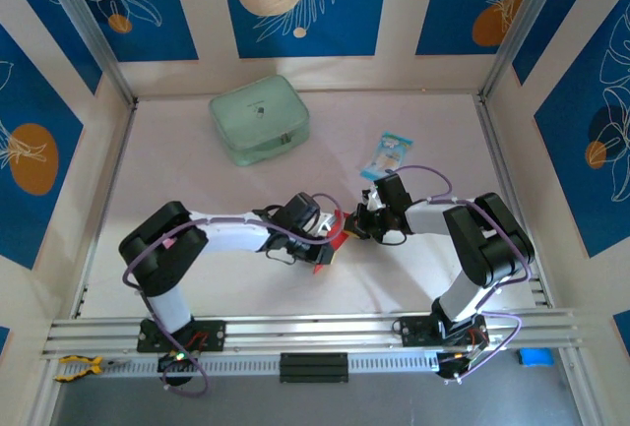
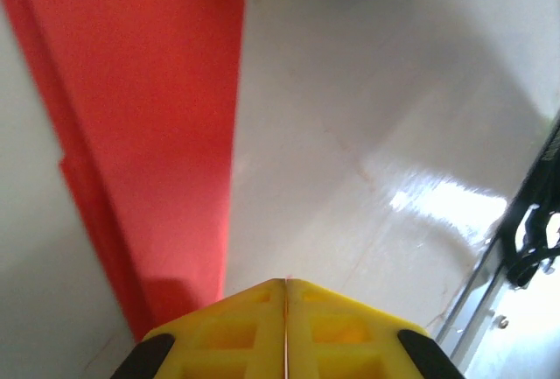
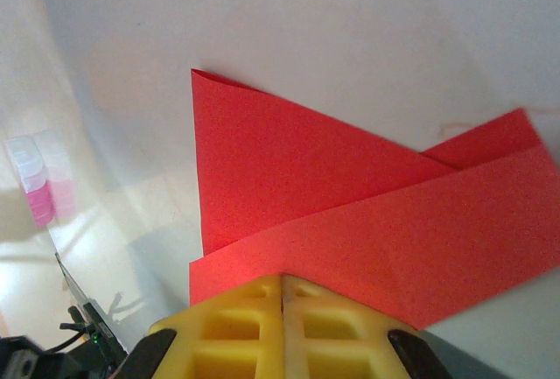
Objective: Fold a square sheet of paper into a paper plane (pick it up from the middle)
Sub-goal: Fold the wing for the fifth time at the center of the table.
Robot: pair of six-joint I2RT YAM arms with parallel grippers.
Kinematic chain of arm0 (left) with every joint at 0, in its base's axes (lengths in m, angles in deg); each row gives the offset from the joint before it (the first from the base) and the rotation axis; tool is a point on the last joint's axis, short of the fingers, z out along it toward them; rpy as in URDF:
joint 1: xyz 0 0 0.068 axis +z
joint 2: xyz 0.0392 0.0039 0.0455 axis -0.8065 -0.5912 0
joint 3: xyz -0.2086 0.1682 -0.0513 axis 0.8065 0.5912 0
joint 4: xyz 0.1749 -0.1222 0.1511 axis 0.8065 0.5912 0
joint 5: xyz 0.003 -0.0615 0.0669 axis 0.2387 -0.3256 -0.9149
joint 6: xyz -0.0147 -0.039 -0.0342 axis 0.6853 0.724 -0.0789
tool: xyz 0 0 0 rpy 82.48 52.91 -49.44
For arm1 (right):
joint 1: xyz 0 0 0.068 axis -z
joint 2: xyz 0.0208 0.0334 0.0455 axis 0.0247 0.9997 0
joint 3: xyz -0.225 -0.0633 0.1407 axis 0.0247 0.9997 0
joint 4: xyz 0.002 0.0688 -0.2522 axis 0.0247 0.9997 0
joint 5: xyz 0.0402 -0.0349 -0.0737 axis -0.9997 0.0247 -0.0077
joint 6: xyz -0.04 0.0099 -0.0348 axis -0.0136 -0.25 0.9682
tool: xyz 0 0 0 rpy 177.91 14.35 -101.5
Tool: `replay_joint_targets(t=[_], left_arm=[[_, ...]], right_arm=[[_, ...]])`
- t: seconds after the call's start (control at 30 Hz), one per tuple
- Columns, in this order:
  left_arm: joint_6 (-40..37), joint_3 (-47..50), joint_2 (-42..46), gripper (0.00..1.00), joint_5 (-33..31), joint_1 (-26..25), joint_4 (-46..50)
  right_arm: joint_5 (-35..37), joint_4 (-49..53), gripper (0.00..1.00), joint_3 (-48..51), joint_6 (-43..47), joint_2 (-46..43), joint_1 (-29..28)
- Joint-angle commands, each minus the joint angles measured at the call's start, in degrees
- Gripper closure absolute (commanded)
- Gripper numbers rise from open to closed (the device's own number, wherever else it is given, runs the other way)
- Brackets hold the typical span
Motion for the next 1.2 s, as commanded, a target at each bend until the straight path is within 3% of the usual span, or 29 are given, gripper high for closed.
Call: replay_joint_targets(t=[0.0, 0.33, 0.6, 0.9, 1.17], left_arm=[[0.7, 3.7, -0.8, 0.92, 1.6, 0.1, 1.4], [4.1, 11.2, 5.8, 0.92, 3.6, 0.1, -2.1], [3.9, 8.6, 12.3, 0.91, 1.9, 1.8, -3.5], [4.3, -1.1, 0.7, 0.87, 6.2, 4.3, -7.6], [3.0, -6.3, -4.9, 0.86, 6.9, 3.9, -3.5]], right_arm=[[3.2, 5.0, 0.94, 1.8, 0.7, 1.1, 0.7], [3.1, 5.2, 0.94, 1.8, 0.7, 0.8, 0.8], [2.1, 4.6, 0.94, 1.4, 0.9, -0.1, 0.9], [1.7, 4.3, 0.94, 1.7, 0.9, -0.1, 0.8], [1.4, 4.3, 0.94, 1.6, 0.9, -0.3, 0.8]])
